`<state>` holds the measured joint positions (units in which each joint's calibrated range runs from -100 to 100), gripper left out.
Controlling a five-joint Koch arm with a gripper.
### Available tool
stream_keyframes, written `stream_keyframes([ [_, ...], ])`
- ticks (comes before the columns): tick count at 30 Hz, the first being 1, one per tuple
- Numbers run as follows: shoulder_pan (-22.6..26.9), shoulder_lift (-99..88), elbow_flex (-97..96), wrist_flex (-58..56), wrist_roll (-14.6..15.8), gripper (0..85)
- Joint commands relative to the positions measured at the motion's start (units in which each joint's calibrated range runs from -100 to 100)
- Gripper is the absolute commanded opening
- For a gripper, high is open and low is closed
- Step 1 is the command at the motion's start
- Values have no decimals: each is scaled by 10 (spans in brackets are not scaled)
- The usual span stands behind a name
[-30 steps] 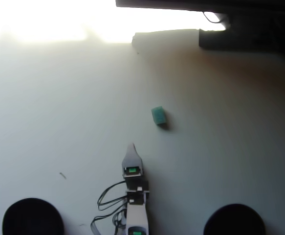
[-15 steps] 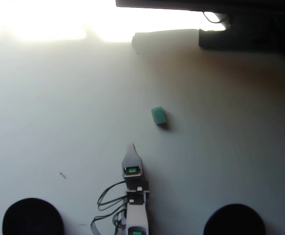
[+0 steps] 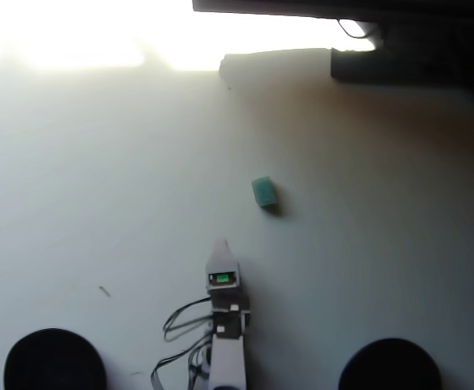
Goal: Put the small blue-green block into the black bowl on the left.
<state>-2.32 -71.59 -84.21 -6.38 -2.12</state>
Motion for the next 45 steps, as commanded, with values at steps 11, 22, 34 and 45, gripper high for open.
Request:
stream_keyframes([
  [11, -1, 124, 230, -202, 122, 470],
  [22, -23, 291, 467, -287, 180, 467],
  [34, -58, 428, 583, -292, 240, 465],
  [45, -74, 515, 634, -294, 253, 464],
])
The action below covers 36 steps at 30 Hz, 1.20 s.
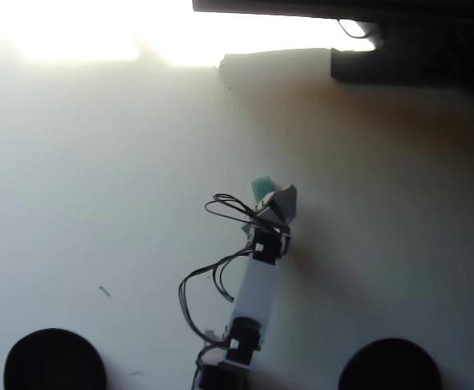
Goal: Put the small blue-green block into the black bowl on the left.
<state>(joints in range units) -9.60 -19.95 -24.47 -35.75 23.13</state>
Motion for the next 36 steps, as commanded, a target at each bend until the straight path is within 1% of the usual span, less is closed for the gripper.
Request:
stream_keyframes([
  [1, 0, 0, 36, -1, 0, 464],
  [3, 3, 13, 37, 1, 0, 461],
  [6, 6, 24, 38, 2, 7, 425],
  [13, 21, 31, 40, 4, 19, 421],
  [17, 25, 36, 43, 8, 34, 333],
  [19, 24, 46, 58, 10, 37, 314],
  [21, 25, 59, 73, 9, 43, 275],
  [27, 27, 59, 76, 8, 65, 83],
  [29, 30, 51, 75, 3, 67, 62],
  [32, 38, 26, 72, -11, 64, 62],
  [36, 64, -65, 70, -62, 64, 62],
])
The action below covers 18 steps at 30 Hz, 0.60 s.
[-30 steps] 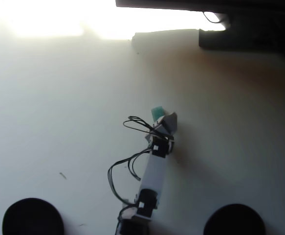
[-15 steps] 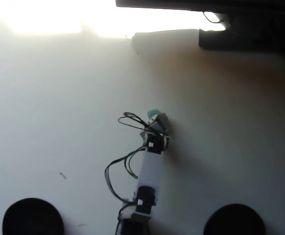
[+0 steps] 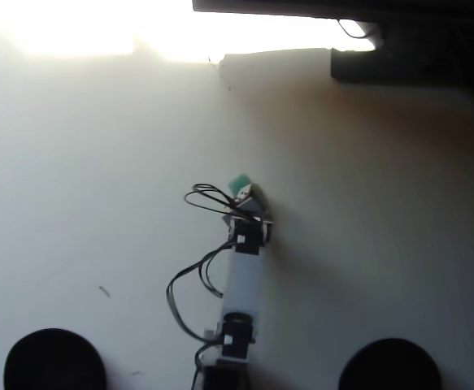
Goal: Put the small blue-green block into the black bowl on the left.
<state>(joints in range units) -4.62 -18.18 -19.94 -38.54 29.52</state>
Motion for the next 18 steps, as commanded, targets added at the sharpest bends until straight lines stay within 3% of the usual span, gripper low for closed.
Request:
stream_keyframes([
  [1, 24, -110, 21, -47, 0, 62],
  [12, 187, -422, 19, -199, 28, 64],
  [18, 282, -495, 17, -229, 25, 66],
])
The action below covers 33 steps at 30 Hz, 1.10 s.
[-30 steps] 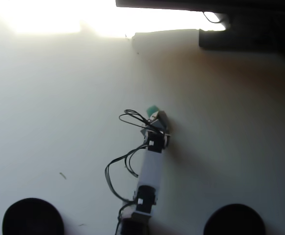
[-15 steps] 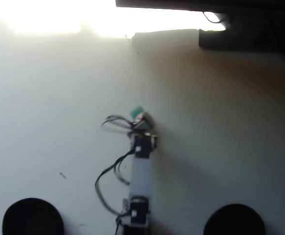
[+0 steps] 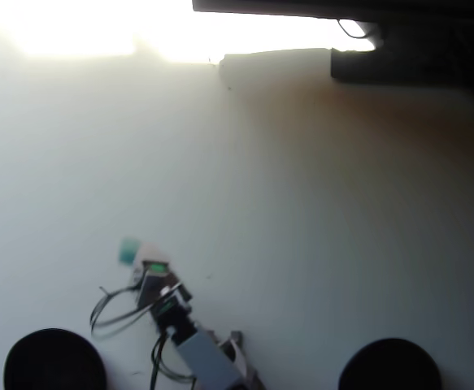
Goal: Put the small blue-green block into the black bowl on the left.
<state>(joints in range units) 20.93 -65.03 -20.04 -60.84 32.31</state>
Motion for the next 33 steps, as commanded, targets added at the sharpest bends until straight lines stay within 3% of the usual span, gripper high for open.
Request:
stream_keyframes([
  [1, 41, -31, 17, -7, -7, 66],
  [15, 260, 80, 63, -10, -14, 68],
  [24, 290, 236, 315, -121, -44, 68],
  [33, 325, 289, 280, -125, -43, 70],
])
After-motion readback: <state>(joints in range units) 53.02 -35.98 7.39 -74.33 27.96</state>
